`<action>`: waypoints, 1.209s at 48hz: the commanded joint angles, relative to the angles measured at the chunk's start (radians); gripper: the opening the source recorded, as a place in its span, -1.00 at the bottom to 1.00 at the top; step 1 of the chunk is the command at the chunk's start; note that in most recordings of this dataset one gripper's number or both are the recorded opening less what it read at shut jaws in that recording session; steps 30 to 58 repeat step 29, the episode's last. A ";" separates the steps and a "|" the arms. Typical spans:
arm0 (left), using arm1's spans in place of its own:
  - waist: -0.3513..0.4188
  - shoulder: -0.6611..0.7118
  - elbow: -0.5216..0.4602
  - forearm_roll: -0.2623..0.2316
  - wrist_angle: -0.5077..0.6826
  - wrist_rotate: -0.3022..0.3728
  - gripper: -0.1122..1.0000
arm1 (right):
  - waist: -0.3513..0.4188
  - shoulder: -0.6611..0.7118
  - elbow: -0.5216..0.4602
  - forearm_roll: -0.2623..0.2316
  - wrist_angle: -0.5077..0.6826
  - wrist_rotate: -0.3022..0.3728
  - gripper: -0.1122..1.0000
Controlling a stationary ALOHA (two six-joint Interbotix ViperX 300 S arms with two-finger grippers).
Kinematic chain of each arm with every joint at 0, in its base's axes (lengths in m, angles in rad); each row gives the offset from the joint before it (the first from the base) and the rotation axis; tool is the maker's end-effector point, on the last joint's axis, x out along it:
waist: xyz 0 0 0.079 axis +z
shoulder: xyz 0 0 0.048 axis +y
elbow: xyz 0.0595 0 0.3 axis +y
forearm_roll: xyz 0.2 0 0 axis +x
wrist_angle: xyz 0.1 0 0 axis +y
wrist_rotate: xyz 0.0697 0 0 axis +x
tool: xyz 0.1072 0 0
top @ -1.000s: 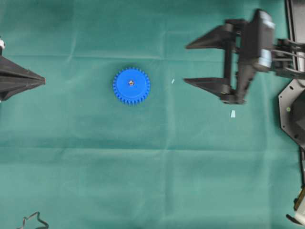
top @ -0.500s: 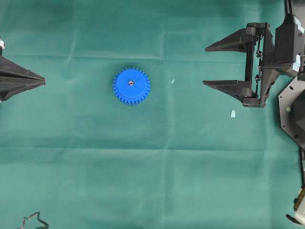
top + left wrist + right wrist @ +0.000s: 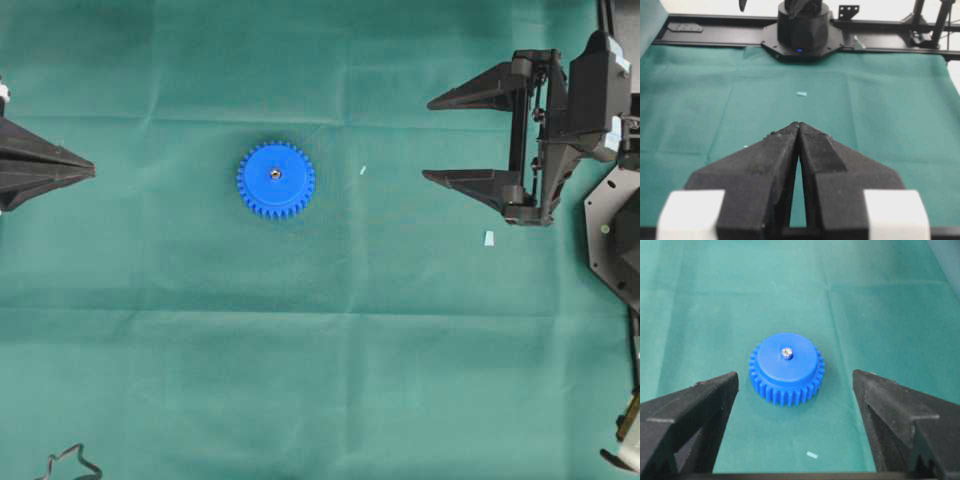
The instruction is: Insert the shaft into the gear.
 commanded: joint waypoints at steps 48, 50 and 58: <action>0.000 0.005 -0.028 0.003 0.002 0.002 -0.80 | 0.002 0.002 -0.011 0.002 -0.012 0.002 0.89; 0.000 0.005 -0.028 0.003 0.002 0.002 -0.80 | 0.002 0.002 -0.011 0.002 -0.012 0.002 0.89; 0.000 0.005 -0.028 0.003 0.002 0.002 -0.80 | 0.002 0.002 -0.011 0.002 -0.012 0.002 0.89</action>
